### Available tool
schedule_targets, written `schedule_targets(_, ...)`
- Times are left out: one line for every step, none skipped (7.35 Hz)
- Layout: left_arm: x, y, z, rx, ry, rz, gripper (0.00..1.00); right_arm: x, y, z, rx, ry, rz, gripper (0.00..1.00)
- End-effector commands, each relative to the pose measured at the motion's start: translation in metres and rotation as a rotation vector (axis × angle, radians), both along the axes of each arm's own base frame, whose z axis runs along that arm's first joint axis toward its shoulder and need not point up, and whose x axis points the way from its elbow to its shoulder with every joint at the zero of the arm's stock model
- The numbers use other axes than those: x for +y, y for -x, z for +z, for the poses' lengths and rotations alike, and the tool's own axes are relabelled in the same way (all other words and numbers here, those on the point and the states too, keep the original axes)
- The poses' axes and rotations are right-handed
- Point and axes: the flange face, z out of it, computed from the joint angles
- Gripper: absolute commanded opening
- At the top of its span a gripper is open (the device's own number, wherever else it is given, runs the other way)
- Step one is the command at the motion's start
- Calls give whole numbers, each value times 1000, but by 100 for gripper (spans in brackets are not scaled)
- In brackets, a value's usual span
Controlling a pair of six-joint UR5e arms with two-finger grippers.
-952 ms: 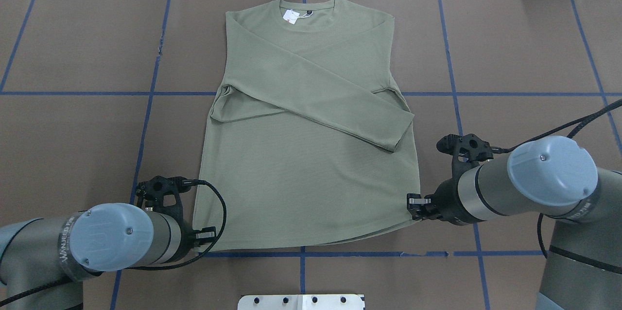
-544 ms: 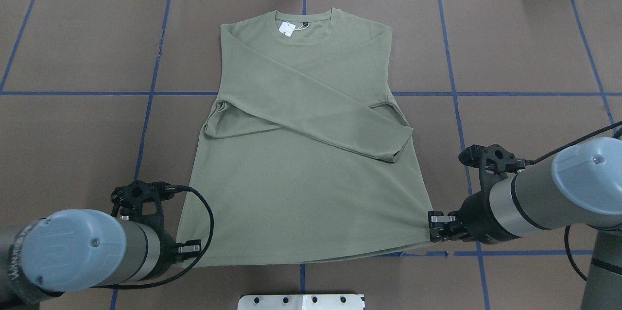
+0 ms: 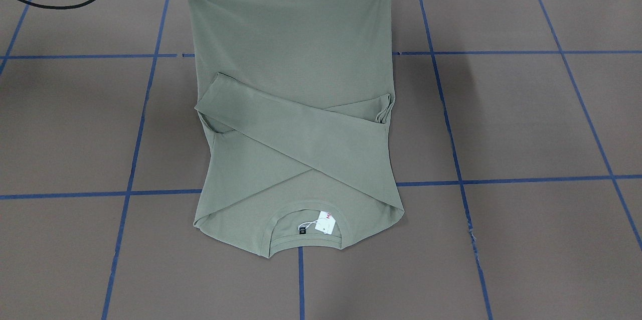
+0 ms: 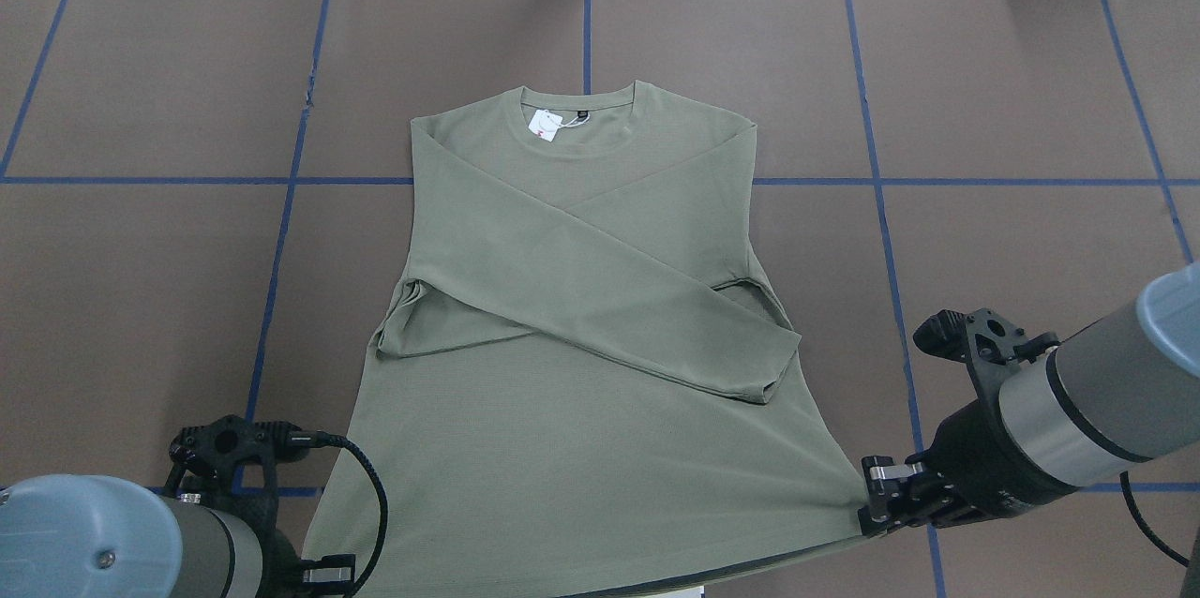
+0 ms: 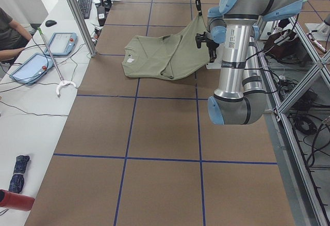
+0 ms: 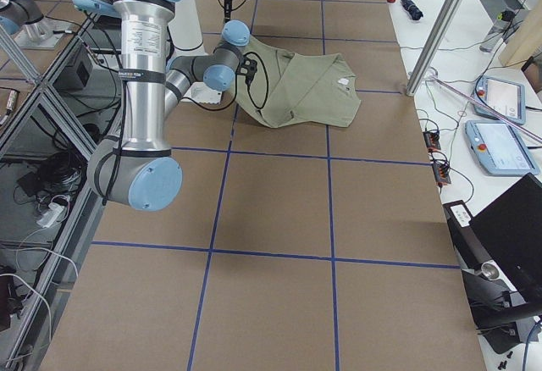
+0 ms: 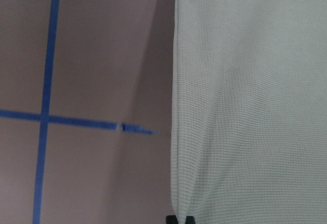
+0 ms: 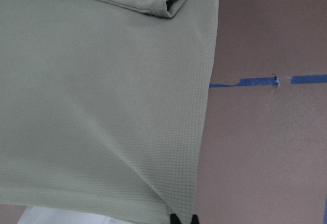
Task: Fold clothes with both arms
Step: 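Lift the hem with both grippers and fold it toward the collar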
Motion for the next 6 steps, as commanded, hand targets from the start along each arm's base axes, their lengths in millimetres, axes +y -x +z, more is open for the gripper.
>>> schedule_targets(-39, 1, -12, 20, -37, -60, 0, -49, -15, -9, -21, -18, 125, 0)
schedule_targets(-79, 14, -20, 35, -112, -83, 0, -87, -14, -13, -27, -23, 195, 0)
schedule_targets(-129, 32, -25, 27, -181, -133, 0, -120, -9, -17, -27, -28, 247, 0)
schedule_targets(-176, 44, -14, -20, -226, -155, 0, -152, -9, -14, -17, -53, 284, 0)
schedule_targets(-218, 50, -8, -41, -256, -174, 0, -184, -13, -8, -10, -117, 298, 0)
schedule_targets(-258, 43, -3, -50, -281, -199, 0, -223, -16, -6, 4, -147, 329, 0)
